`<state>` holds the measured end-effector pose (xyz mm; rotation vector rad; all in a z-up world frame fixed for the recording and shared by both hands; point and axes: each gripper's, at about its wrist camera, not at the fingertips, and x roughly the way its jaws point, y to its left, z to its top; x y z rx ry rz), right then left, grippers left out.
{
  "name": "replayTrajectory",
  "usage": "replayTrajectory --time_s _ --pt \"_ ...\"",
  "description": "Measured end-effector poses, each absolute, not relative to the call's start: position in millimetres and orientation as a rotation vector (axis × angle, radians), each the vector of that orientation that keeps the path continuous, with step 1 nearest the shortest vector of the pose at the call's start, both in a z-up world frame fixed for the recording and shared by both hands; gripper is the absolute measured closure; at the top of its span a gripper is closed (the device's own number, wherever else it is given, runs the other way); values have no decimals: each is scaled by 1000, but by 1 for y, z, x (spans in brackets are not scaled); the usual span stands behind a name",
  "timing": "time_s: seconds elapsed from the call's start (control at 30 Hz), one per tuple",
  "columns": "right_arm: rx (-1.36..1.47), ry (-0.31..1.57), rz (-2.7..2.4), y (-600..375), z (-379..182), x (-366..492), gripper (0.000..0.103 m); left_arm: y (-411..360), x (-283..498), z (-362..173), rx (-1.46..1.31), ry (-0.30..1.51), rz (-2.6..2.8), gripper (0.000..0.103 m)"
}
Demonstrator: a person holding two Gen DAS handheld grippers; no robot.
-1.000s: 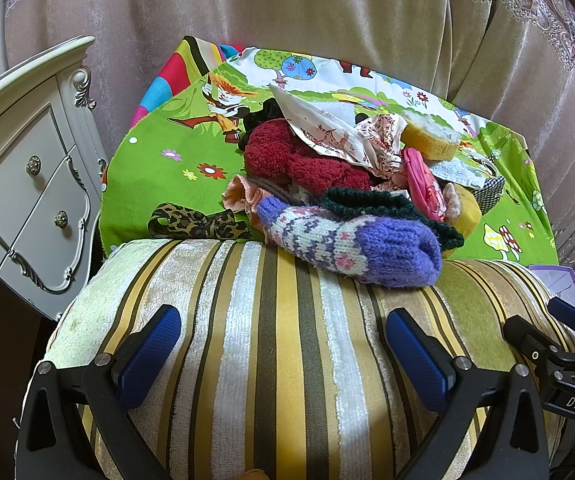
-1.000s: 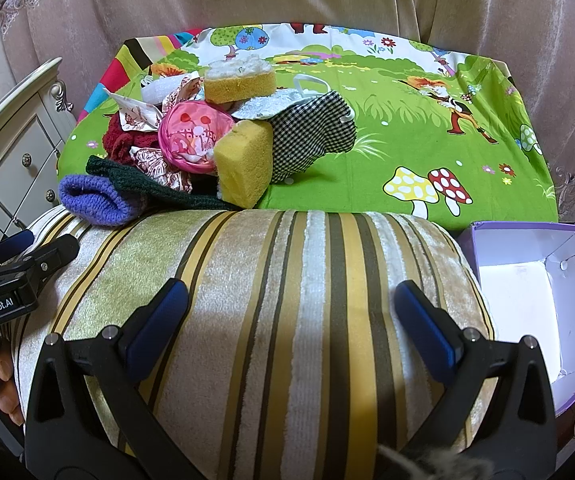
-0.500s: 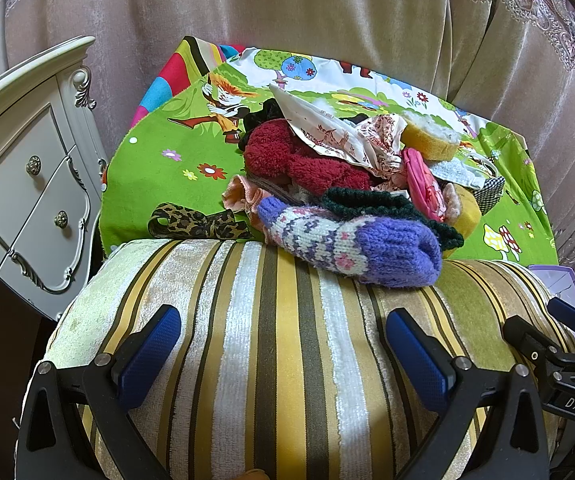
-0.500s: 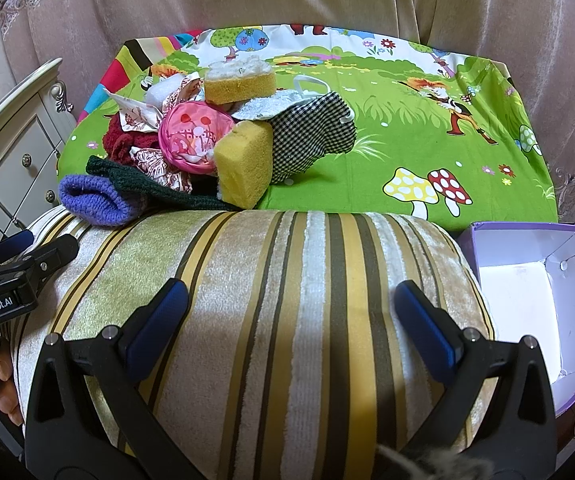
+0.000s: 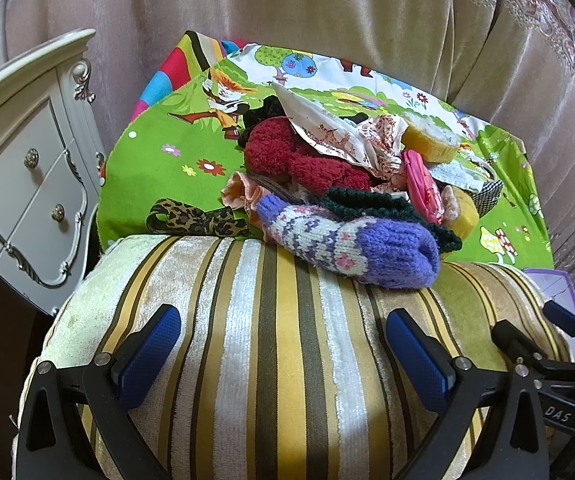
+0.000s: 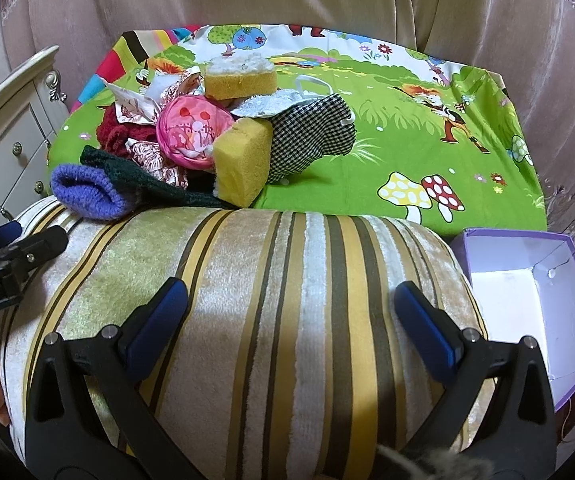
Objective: Organize soft objects
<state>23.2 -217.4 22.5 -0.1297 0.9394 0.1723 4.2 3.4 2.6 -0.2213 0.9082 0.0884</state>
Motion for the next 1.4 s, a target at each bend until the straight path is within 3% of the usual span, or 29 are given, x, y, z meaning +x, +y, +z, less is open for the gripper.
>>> replayTrajectory --time_s 0.4,0.57,0.8,1.03,1.17,1.33,1.4 --pt "-72 1042 281 -234 31 42 0 16 4 15 -282 895 2 0" --pt "-129 934 312 -231 59 67 0 36 24 38 -319 837 -28 1" --pt "-91 890 409 -213 81 127 0 60 84 62 -387 824 -103 3" --pt "-86 909 414 -185 74 173 0 74 179 59 -491 923 -203 6" --pt "-91 925 423 -177 66 188 0 82 224 27 -647 1051 -236 16" --pt "-103 955 416 -174 51 200 0 75 251 -5 -692 1153 -231 17" --pt "-109 960 422 -173 47 202 3 72 257 -13 -686 1169 -218 27"
